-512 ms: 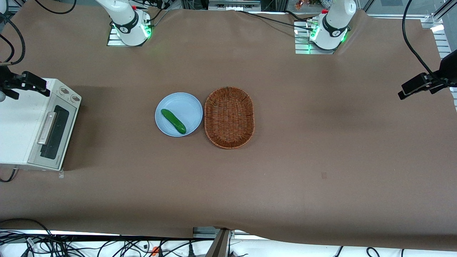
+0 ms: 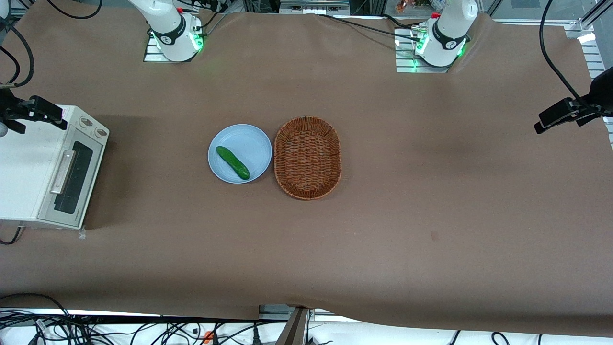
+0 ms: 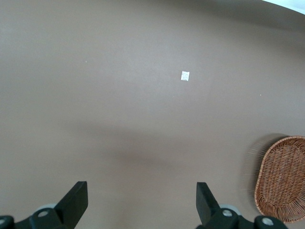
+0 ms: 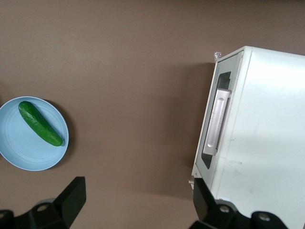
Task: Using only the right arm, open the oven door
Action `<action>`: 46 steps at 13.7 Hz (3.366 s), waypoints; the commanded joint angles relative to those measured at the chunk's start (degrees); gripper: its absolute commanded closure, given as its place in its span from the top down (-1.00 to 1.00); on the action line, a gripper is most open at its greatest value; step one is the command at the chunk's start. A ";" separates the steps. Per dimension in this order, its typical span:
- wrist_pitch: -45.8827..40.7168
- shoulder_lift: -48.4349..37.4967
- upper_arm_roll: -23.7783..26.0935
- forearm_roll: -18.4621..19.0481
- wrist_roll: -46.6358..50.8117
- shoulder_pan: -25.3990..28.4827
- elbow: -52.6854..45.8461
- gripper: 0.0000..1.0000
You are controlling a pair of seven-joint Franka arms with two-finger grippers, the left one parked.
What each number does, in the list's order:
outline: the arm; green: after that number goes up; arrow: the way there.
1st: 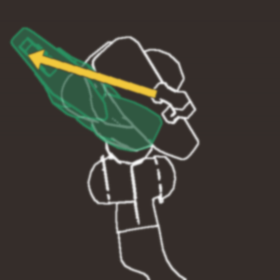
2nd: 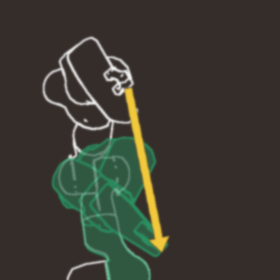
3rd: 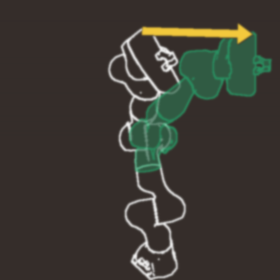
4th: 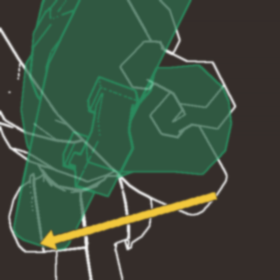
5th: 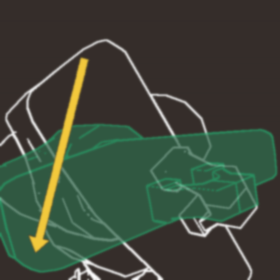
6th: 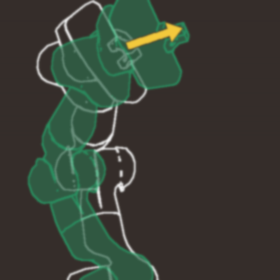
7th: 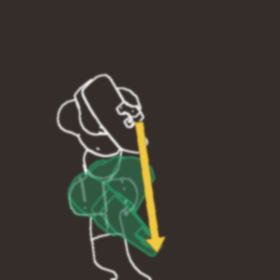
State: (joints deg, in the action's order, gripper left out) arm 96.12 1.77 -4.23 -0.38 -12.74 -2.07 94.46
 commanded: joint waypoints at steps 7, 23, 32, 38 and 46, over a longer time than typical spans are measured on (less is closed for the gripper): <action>-2.61 1.13 0.19 -0.32 -0.88 -0.30 -0.94 1.00; -5.07 4.73 0.54 10.29 -0.81 3.02 -1.29 -1.00; 5.38 18.34 0.45 35.52 16.24 8.66 -0.15 -1.00; 10.04 20.72 -2.61 40.55 22.57 8.14 3.10 -1.00; 14.35 21.43 -3.68 40.55 22.93 6.12 6.35 -1.00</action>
State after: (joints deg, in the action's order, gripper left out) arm 109.33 23.35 -7.87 38.81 9.08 4.81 99.92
